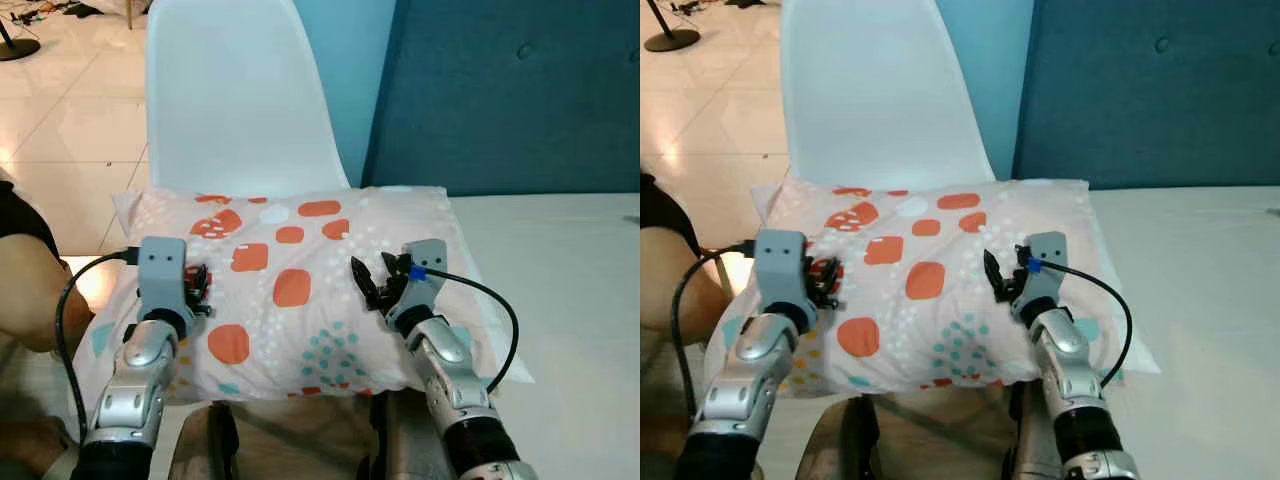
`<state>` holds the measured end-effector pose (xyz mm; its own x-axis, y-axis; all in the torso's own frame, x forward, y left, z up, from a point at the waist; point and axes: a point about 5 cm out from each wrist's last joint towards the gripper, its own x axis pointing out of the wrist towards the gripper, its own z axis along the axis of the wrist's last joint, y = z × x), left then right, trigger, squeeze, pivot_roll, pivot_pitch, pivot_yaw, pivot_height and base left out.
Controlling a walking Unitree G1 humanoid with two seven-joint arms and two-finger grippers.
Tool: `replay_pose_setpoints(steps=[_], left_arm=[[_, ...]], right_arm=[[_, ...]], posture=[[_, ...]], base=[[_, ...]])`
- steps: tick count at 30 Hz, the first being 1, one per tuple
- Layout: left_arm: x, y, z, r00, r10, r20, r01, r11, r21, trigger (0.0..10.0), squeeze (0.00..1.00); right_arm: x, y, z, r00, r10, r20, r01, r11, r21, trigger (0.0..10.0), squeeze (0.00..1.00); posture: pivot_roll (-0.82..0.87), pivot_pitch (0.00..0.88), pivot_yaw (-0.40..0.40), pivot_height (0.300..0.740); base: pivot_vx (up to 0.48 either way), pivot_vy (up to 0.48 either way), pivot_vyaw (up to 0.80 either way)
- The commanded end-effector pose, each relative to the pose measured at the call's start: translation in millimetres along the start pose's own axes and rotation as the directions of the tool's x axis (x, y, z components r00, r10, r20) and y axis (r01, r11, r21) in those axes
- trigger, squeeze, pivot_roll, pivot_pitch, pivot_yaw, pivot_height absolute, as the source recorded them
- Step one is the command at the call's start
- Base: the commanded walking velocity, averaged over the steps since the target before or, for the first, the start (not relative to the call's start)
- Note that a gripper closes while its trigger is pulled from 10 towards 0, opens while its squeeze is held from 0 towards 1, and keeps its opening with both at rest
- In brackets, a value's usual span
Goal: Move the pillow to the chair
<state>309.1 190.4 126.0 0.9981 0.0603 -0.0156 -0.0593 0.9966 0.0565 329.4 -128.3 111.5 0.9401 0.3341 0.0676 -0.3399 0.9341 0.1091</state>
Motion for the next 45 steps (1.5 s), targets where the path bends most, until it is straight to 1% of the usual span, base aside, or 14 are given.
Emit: replay_pose_setpoints(steps=[1,6,10,12,20,24,30,32,35,36,37,39,41,45], left_arm=[[0.3,-0.9,-3.4,1.000,0.019,0.001,-0.019,1.000,0.015,10.0,0.00],[-0.6,2.1,-6.8,0.999,0.032,0.001,-0.032,0.999,0.038,10.0,0.00],[-1.9,4.4,-8.6,0.998,0.057,-0.001,-0.057,0.998,0.013,10.0,0.00],[-2.4,4.0,-10.4,0.998,0.059,-0.012,-0.059,0.998,-0.004,10.0,0.00],[-2.9,-0.7,-11.6,0.999,0.046,0.002,-0.046,0.999,0.009,10.0,0.00],[-2.9,-1.7,-12.4,0.999,0.040,-0.002,-0.040,0.999,0.005,10.0,0.00],[-2.0,-1.2,-18.7,0.999,0.042,-0.021,-0.040,0.998,0.054,10.0,0.00],[-0.5,2.4,-21.3,0.998,0.055,-0.037,-0.052,0.996,0.075,10.0,0.00],[1.3,5.3,-20.6,0.997,0.066,-0.035,-0.063,0.994,0.085,10.0,0.00],[2.3,7.0,-18.2,0.997,0.072,-0.032,-0.070,0.995,0.067,10.0,0.00],[2.3,7.0,-18.2,0.997,0.072,-0.032,-0.070,0.995,0.067,10.0,0.00],[4.0,9.4,-13.4,0.997,0.074,-0.023,-0.074,0.997,0.025,10.0,0.00],[4.5,10.3,-12.1,0.997,0.074,-0.021,-0.073,0.997,0.019,10.0,0.00],[7.4,12.0,-9.7,0.998,0.064,-0.015,-0.064,0.997,0.046,10.0,0.00]], right_arm=[[1.1,4.3,-1.3,1.000,0.022,0.002,-0.022,1.000,0.002,10.0,0.00],[1.7,4.4,-1.8,0.999,0.033,-0.003,-0.033,0.999,-0.010,10.0,0.00],[2.8,1.9,-1.1,1.000,0.031,-0.002,-0.031,0.999,-0.016,10.0,0.00],[3.2,1.7,-1.1,0.999,0.033,-0.001,-0.033,0.999,-0.018,10.0,0.00],[5.1,3.2,-1.0,0.999,0.037,0.003,-0.037,0.999,-0.017,10.0,0.00],[5.5,3.4,-1.0,0.999,0.036,0.004,-0.036,0.999,-0.016,10.0,0.00],[4.8,4.4,-3.2,0.999,0.034,0.003,-0.034,0.999,-0.012,10.0,0.00],[4.6,3.2,-6.1,1.000,0.019,-0.009,-0.019,1.000,-0.006,10.0,0.00],[5.0,0.0,-8.9,1.000,-0.010,-0.029,0.010,1.000,0.008,10.0,0.00],[5.1,-3.4,-10.6,0.998,-0.033,-0.044,0.033,0.999,0.004,10.0,0.00],[5.1,-3.4,-10.6,0.998,-0.033,-0.044,0.033,0.999,0.004,10.0,0.00],[4.9,-10.5,-14.4,0.994,-0.081,-0.078,0.081,0.997,-0.006,10.0,0.00],[4.7,-12.5,-15.2,0.992,-0.091,-0.084,0.090,0.996,-0.008,10.0,0.00],[4.5,-14.8,-14.9,0.992,-0.096,-0.084,0.096,0.995,-0.010,10.0,0.00]], posture=[[0.03,0.103,-0.031,0.585],[0.03,0.099,-0.036,0.600],[0.03,0.084,-0.043,0.615],[0.03,0.079,-0.045,0.625],[0.03,0.057,-0.043,0.647],[0.03,0.054,-0.040,0.647],[0.03,0.043,-0.035,0.647],[0.03,0.037,-0.034,0.647],[0.03,0.032,-0.033,0.647],[0.03,0.029,-0.032,0.647],[0.03,0.029,-0.032,0.647],[0.04,0.023,-0.029,0.647],[0.04,0.023,-0.029,0.647],[0.03,0.022,-0.024,0.647]], base=[[0.000,0.000,0.00],[0.000,0.000,0.00],[0.000,0.000,0.00],[0.000,0.000,0.00],[0.000,0.000,0.00],[0.000,0.000,0.00],[0.000,0.000,0.00],[0.000,0.000,0.00],[0.000,0.000,0.00],[0.000,0.000,0.00],[0.000,0.000,0.00],[0.000,0.000,0.00],[0.000,0.000,0.00],[0.000,0.000,0.00]])
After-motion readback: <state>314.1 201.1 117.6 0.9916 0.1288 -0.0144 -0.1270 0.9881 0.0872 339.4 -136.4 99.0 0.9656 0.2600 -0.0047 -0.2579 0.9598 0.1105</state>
